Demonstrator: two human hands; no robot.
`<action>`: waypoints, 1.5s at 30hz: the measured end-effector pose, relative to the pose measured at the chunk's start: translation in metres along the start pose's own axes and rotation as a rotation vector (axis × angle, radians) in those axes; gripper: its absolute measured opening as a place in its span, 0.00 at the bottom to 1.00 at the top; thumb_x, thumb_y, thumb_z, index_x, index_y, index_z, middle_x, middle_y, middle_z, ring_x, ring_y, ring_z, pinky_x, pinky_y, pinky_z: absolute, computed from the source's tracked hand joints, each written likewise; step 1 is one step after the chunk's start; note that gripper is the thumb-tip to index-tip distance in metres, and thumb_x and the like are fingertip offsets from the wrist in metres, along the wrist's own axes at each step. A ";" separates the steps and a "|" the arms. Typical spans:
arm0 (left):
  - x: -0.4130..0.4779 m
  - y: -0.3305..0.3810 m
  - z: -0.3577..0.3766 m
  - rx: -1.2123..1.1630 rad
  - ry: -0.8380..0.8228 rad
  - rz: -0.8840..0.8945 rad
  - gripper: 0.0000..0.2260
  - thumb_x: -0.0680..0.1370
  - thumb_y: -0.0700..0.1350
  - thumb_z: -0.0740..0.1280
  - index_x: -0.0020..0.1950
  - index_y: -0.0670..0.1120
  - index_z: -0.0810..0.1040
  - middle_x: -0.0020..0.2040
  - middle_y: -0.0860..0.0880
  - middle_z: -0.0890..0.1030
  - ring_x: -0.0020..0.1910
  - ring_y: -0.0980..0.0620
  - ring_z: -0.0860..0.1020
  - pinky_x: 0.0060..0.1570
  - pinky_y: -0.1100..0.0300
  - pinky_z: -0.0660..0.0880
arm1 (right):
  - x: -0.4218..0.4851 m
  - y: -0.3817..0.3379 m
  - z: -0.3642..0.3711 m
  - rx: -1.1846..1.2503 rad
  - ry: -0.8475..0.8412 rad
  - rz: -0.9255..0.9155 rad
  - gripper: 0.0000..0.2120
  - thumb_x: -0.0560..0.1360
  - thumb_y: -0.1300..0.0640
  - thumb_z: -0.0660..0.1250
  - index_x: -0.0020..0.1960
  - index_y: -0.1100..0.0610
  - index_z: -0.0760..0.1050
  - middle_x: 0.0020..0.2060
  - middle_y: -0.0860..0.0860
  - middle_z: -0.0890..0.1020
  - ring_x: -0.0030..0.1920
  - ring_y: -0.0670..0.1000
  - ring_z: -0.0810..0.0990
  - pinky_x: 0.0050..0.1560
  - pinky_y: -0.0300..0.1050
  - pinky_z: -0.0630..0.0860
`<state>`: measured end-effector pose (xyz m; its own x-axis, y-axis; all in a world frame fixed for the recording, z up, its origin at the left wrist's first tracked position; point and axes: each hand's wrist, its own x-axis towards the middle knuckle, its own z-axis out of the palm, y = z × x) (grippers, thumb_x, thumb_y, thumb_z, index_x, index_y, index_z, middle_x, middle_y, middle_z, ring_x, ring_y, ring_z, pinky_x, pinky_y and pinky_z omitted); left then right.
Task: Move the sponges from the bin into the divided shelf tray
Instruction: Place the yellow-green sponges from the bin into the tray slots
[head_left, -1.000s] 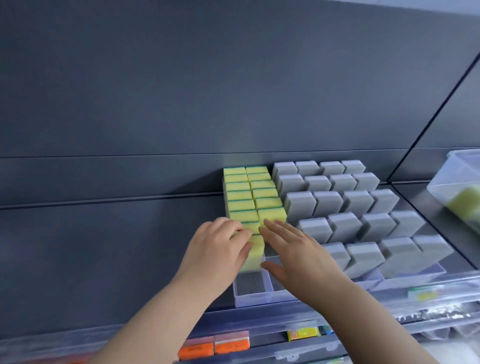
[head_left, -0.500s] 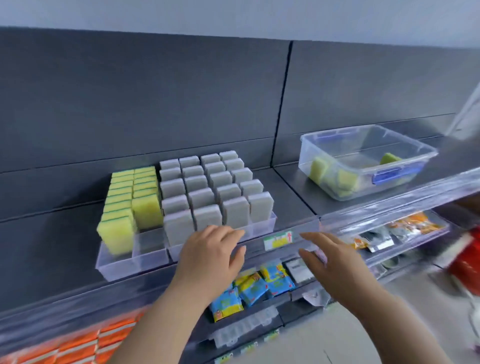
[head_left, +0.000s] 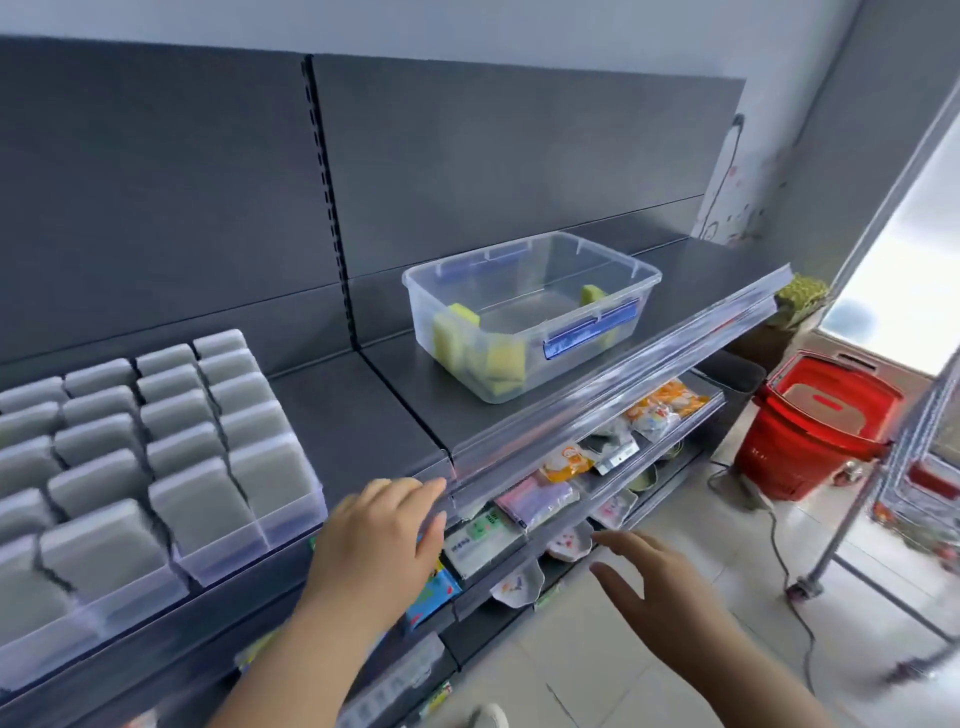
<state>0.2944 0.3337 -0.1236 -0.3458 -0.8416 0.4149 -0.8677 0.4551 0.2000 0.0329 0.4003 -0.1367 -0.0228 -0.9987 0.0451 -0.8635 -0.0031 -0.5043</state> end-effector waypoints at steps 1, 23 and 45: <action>0.021 0.003 0.002 -0.005 0.036 0.000 0.17 0.73 0.51 0.58 0.52 0.47 0.82 0.43 0.52 0.82 0.41 0.48 0.80 0.35 0.56 0.77 | 0.016 0.007 -0.010 -0.010 0.012 0.002 0.13 0.75 0.48 0.64 0.60 0.43 0.73 0.51 0.34 0.73 0.54 0.40 0.75 0.50 0.32 0.67; 0.335 0.039 0.100 0.209 0.199 -0.230 0.19 0.75 0.53 0.56 0.56 0.47 0.81 0.47 0.51 0.83 0.46 0.50 0.80 0.36 0.58 0.75 | 0.410 0.132 -0.174 0.163 0.111 -0.323 0.14 0.73 0.52 0.67 0.59 0.48 0.76 0.48 0.39 0.76 0.48 0.44 0.76 0.50 0.39 0.70; 0.404 0.046 0.110 0.402 -0.747 -0.352 0.21 0.79 0.52 0.62 0.71 0.59 0.64 0.66 0.57 0.71 0.64 0.52 0.68 0.57 0.55 0.68 | 0.528 0.133 -0.167 -0.094 -0.402 -0.591 0.25 0.70 0.60 0.67 0.64 0.44 0.67 0.55 0.43 0.73 0.46 0.46 0.69 0.43 0.34 0.64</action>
<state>0.0755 -0.0170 -0.0443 -0.0577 -0.9453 -0.3211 -0.9772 0.1192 -0.1756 -0.1780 -0.1188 -0.0364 0.6335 -0.7726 -0.0423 -0.7140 -0.5626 -0.4167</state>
